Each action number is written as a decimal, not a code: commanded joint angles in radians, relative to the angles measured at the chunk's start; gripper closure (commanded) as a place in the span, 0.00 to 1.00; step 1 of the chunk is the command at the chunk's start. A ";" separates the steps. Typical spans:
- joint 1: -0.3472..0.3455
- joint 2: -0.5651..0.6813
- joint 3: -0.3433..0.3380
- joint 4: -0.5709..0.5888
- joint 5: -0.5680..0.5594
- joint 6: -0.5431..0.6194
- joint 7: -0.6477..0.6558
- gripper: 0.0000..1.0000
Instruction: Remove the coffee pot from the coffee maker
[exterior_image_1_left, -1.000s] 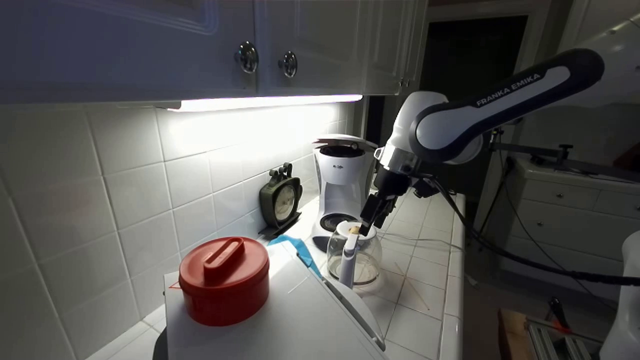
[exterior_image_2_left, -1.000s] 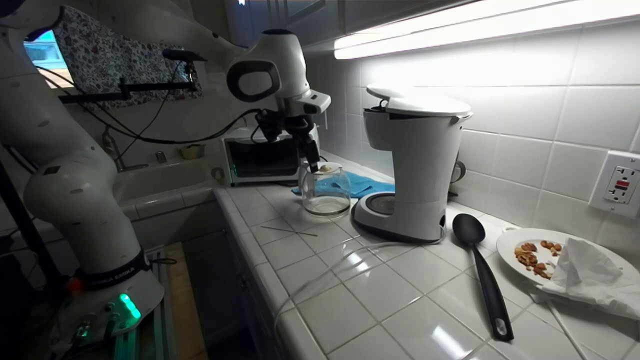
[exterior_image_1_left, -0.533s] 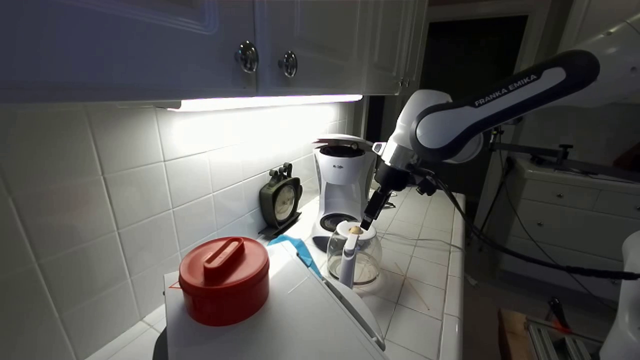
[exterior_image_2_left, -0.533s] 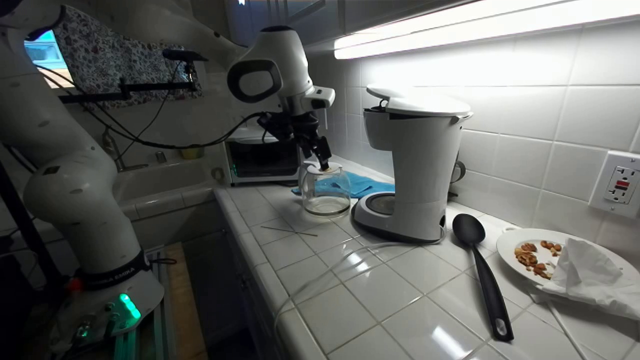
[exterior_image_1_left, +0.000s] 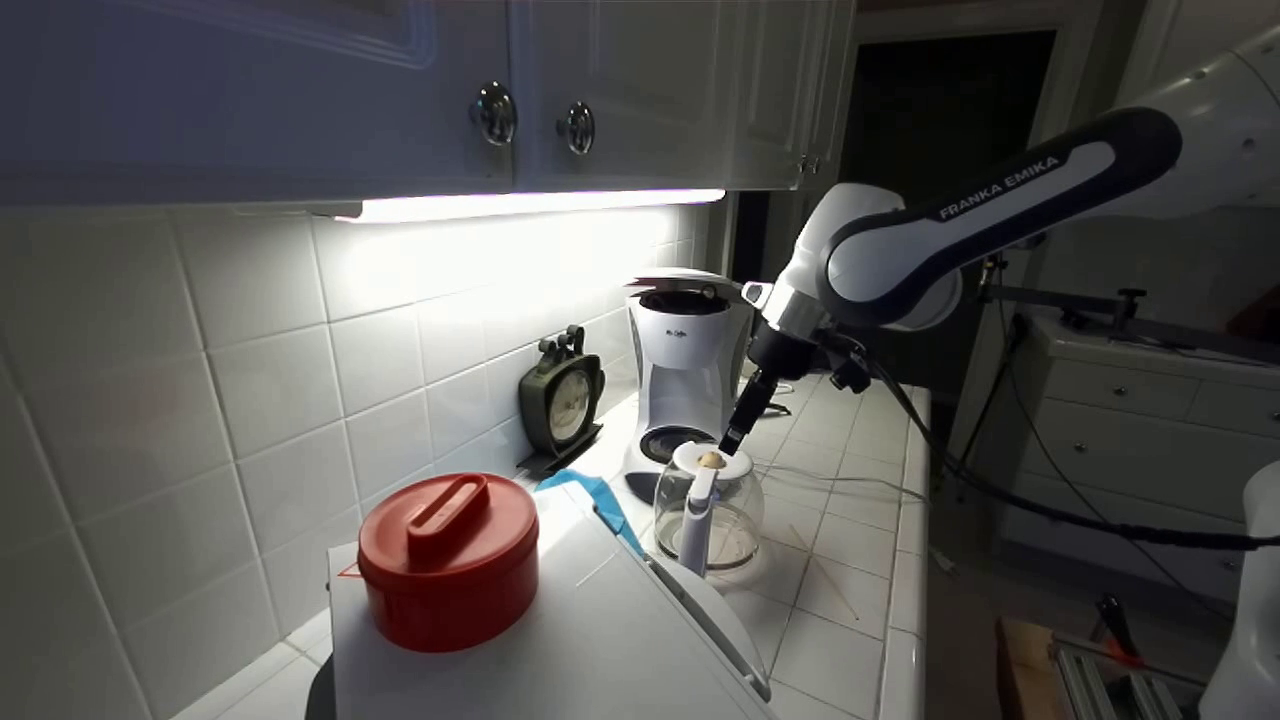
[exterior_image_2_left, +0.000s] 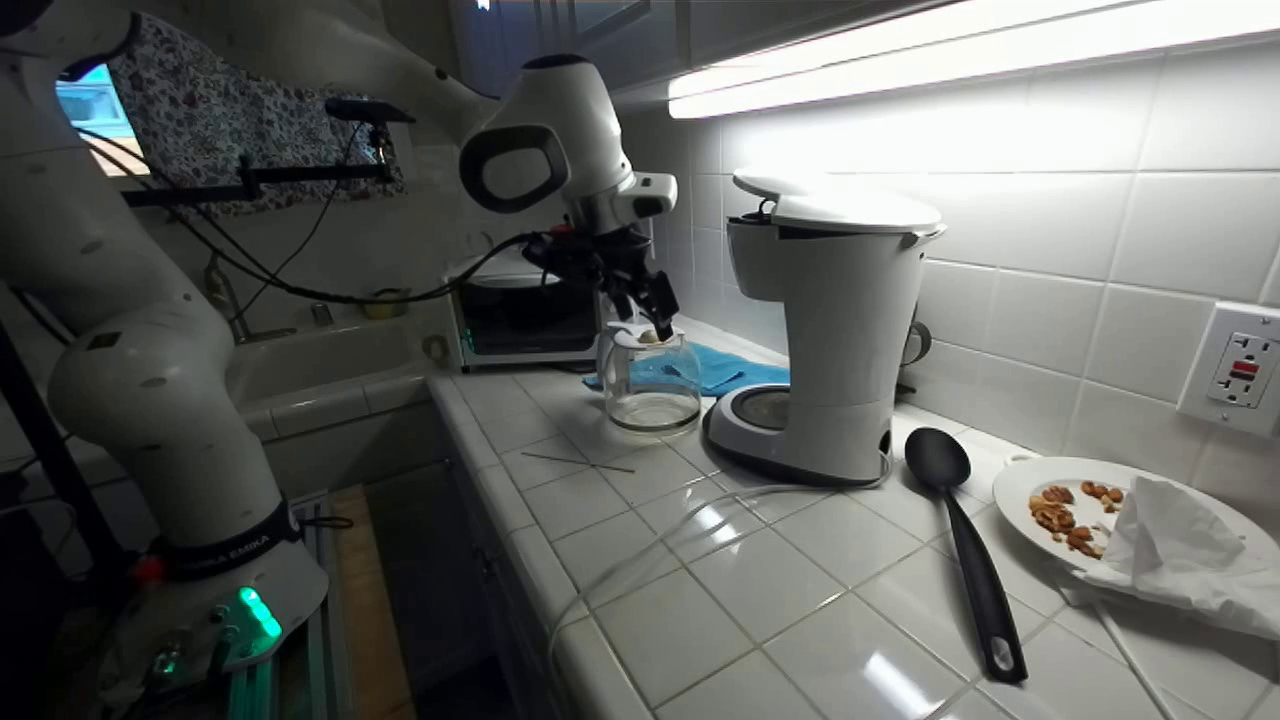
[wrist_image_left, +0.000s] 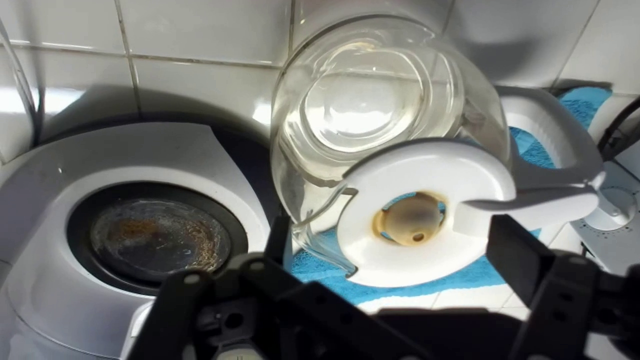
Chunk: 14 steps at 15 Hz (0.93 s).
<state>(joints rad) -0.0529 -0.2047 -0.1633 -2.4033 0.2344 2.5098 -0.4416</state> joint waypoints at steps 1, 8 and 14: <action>0.022 0.033 -0.016 0.021 0.033 0.024 -0.045 0.00; 0.044 0.063 -0.027 0.045 0.153 0.026 -0.124 0.00; 0.040 0.093 -0.023 0.066 0.253 0.014 -0.200 0.00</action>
<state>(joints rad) -0.0218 -0.1386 -0.1776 -2.3655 0.4287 2.5382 -0.5895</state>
